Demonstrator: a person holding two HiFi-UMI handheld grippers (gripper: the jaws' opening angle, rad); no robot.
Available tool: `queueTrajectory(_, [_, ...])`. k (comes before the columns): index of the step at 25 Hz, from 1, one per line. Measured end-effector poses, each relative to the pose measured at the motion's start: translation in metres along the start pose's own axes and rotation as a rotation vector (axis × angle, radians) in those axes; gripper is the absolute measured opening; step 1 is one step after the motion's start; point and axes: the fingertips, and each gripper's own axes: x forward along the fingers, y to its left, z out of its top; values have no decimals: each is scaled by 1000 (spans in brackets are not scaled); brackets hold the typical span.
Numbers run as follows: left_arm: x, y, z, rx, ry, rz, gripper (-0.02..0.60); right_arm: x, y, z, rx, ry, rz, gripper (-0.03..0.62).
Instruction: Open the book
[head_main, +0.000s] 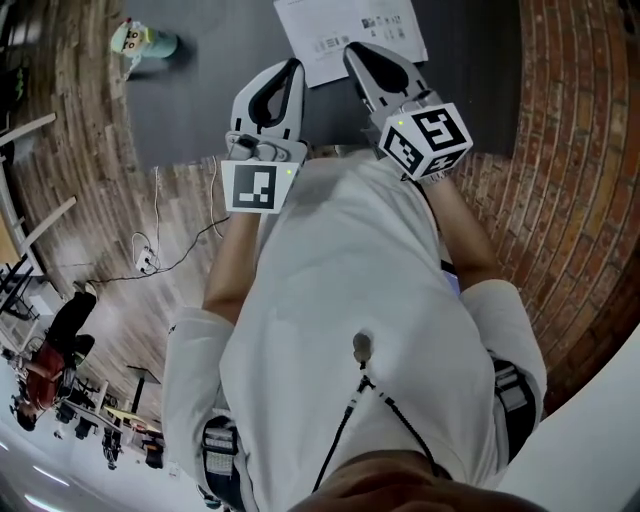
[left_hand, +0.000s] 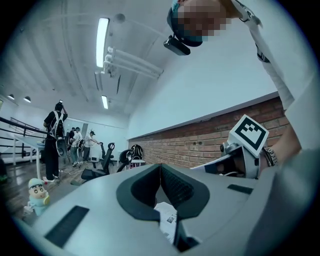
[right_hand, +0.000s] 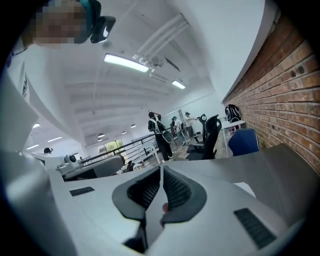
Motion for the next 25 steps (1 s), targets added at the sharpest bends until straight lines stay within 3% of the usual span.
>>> queueTrajectory(4, [-2, 9, 19, 22, -19, 22, 23, -1, 14, 23, -21, -46, 23, 48])
queueTrajectory(8, [-7, 21, 23, 56, 40, 41, 23, -3, 31, 45, -63, -83, 59, 48])
queueTrajectory(12, [-2, 19, 43, 55, -26, 18, 23, -8, 43, 66, -74, -124, 84, 48])
queueTrajectory(21, [8, 12, 56, 36, -2, 1, 23, -14, 50, 91, -86, -176, 92, 48])
queueTrajectory(25, [16, 5, 63, 47, -33, -26, 23, -19, 50, 96, -85, -190, 100, 43])
